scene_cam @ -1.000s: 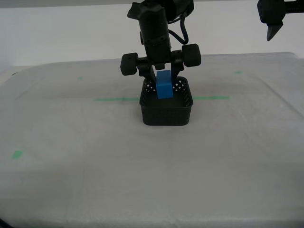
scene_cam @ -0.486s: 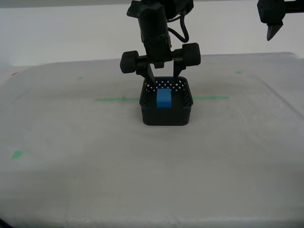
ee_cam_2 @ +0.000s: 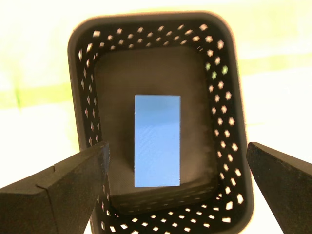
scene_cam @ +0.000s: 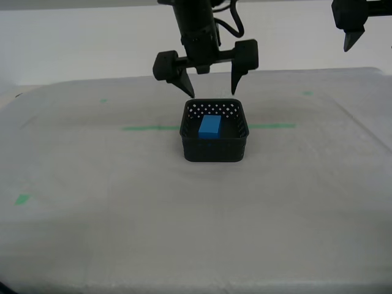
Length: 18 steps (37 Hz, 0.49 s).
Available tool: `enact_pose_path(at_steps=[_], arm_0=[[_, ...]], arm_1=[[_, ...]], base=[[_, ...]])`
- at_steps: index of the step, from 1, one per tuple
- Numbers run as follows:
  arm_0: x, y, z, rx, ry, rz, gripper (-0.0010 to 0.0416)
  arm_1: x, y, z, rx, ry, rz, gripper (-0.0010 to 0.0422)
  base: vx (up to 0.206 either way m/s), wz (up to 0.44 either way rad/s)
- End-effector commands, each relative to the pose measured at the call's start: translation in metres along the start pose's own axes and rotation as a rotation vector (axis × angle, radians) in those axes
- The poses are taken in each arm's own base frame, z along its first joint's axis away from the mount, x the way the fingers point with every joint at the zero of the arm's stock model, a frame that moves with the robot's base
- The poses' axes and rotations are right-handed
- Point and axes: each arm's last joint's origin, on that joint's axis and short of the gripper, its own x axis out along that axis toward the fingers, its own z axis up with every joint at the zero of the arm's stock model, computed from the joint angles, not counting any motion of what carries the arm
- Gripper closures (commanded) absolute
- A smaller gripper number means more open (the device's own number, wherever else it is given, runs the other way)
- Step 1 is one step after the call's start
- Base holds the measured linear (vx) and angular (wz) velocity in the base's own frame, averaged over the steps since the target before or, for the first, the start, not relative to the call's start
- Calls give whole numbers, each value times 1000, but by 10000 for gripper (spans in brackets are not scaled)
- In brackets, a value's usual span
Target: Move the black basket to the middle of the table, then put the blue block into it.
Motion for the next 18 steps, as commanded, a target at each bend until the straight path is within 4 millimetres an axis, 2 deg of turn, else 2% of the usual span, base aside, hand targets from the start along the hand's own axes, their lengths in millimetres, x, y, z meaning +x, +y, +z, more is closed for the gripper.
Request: enact_pose_path(at_steps=[1, 12, 18], arm_0=[[0, 0, 0, 1, -2, 1, 7], [0, 0, 0, 1, -4, 1, 7], [0, 0, 1, 1, -5, 1, 7]], arm_1=[[-15, 3, 6, 29, -29, -12, 8], [-62, 22, 19, 52, -79, -2, 13], [-88, 39, 22, 33, -93, 70, 11]], base=[[0, 0], [0, 0], [0, 0]])
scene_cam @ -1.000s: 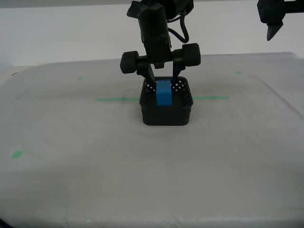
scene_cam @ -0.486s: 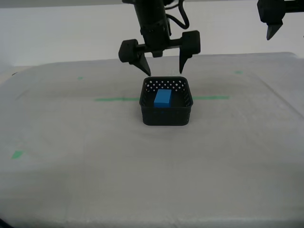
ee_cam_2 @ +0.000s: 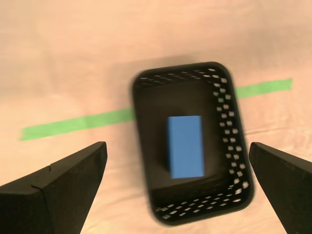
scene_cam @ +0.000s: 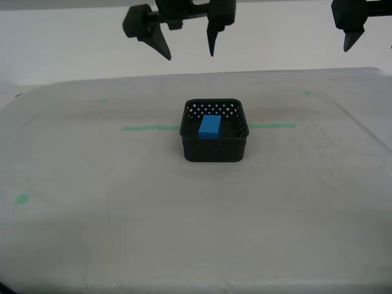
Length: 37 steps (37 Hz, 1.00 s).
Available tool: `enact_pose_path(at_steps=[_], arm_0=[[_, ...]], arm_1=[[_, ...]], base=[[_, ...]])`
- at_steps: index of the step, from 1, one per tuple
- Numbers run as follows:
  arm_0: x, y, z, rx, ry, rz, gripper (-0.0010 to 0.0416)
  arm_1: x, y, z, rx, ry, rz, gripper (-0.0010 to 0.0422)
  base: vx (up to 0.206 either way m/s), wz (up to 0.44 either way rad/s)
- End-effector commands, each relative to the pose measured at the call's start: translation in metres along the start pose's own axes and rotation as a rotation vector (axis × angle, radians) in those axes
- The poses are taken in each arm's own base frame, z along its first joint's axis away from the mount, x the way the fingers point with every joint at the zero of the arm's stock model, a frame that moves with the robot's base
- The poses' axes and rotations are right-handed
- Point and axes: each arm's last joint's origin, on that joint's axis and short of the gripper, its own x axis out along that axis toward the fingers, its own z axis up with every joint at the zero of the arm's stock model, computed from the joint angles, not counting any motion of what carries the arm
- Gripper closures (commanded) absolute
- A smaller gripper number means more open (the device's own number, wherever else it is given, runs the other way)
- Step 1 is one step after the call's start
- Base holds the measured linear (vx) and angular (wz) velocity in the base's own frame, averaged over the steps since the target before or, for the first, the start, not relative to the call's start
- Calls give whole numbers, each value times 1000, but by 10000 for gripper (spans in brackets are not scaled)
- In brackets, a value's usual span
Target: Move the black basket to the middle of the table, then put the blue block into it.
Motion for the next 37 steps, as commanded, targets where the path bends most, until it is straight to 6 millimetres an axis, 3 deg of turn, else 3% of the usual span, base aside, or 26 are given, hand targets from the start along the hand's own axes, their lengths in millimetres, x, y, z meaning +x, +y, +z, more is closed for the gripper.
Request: enact_pose_path(at_steps=[1, 21, 29, 37], arm_0=[[0, 0, 1, 0, -4, 2, 7], [0, 0, 1, 1, -6, 2, 7], [0, 0, 1, 1, -7, 2, 7], [0, 0, 1, 1, -8, 2, 7]], arm_1=[[-16, 12, 3, -14, -13, 55, 11], [-81, 95, 14, -99, -93, 141, 11], [-83, 128, 7, -138, -62, 142, 11], [-70, 155, -10, -170, -43, 145, 12]], base=[[0, 0], [0, 0], [0, 0], [0, 0]])
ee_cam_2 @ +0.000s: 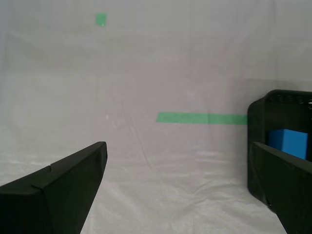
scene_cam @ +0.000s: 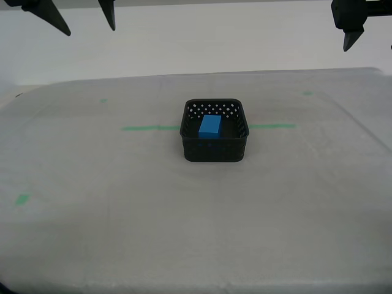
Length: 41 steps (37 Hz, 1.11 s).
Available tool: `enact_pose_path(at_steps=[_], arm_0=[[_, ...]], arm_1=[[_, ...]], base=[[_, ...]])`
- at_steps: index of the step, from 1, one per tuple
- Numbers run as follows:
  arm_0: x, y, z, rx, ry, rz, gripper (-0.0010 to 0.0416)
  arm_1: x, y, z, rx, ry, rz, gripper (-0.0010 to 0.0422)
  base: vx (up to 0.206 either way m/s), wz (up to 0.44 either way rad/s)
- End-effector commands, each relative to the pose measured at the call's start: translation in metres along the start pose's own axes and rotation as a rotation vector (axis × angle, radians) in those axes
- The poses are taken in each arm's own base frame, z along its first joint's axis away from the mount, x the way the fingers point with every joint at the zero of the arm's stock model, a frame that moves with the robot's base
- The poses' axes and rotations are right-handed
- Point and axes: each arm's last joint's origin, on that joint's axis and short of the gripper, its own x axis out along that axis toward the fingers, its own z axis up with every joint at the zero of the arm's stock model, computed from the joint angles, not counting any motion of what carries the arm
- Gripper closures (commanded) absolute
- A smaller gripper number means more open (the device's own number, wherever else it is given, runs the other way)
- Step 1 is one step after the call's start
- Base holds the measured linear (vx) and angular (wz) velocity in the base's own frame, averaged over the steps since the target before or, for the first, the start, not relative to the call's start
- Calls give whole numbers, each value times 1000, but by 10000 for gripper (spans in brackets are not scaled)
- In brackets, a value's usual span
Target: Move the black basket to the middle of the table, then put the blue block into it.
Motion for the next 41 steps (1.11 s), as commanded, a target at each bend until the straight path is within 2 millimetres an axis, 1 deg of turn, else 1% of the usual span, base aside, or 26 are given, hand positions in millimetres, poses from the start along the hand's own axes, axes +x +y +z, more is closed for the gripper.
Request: enact_pose_path(at_steps=[1, 9, 12, 16, 22, 41], arm_0=[[0, 0, 0, 0, -3, 1, 7], [0, 0, 0, 0, -3, 1, 7], [0, 0, 0, 0, -4, 1, 7], [0, 0, 0, 0, -3, 1, 7], [0, 0, 0, 0, -3, 1, 7], [0, 0, 0, 0, -3, 1, 7]], arm_1=[[8, 11, -6, -5, 0, -5, 11], [32, 28, -20, -32, 25, -35, 12], [40, 31, -23, -21, 20, -34, 12], [46, 34, -26, -14, 6, -33, 12], [47, 37, -27, -20, 2, -25, 12], [47, 36, -26, -20, -2, -24, 12]], base=[[0, 0], [0, 0], [0, 0], [0, 0], [0, 0], [0, 0]])
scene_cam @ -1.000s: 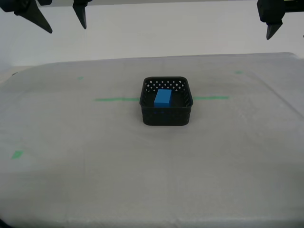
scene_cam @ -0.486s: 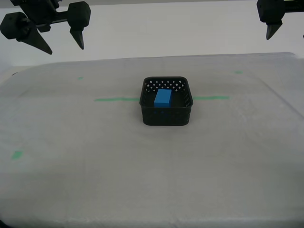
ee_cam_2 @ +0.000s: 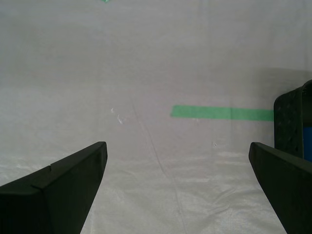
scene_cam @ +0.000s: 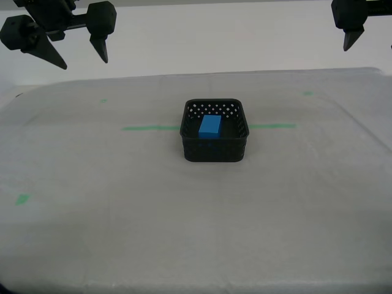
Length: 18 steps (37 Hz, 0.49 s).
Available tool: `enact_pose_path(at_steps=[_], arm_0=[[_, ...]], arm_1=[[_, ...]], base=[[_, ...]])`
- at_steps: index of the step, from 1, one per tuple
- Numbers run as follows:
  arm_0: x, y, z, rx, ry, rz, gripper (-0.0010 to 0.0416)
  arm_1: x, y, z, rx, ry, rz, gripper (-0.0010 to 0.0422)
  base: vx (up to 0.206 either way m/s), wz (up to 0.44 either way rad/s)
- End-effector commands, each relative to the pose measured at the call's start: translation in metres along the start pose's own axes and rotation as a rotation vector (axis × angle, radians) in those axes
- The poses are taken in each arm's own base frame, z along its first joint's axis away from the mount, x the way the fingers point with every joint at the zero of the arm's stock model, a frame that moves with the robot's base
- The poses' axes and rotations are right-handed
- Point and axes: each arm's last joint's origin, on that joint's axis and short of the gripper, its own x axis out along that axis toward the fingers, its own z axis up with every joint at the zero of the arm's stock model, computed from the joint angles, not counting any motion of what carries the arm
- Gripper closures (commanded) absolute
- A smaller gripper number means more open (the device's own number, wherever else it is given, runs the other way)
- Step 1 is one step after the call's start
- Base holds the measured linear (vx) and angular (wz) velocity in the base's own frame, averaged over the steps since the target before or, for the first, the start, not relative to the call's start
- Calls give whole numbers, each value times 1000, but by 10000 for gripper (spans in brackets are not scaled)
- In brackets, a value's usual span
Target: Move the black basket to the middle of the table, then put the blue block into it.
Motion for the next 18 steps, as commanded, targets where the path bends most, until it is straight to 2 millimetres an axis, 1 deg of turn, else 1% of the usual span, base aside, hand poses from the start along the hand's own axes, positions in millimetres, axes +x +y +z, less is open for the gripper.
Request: enact_pose_path(at_steps=[1, 18], arm_0=[[0, 0, 0, 0, -2, 1, 7], [0, 0, 0, 0, -1, 1, 7]], arm_1=[[0, 0, 0, 4, -1, 0, 12], [0, 0, 0, 4, -1, 0, 12]], base=[[0, 0], [0, 0]])
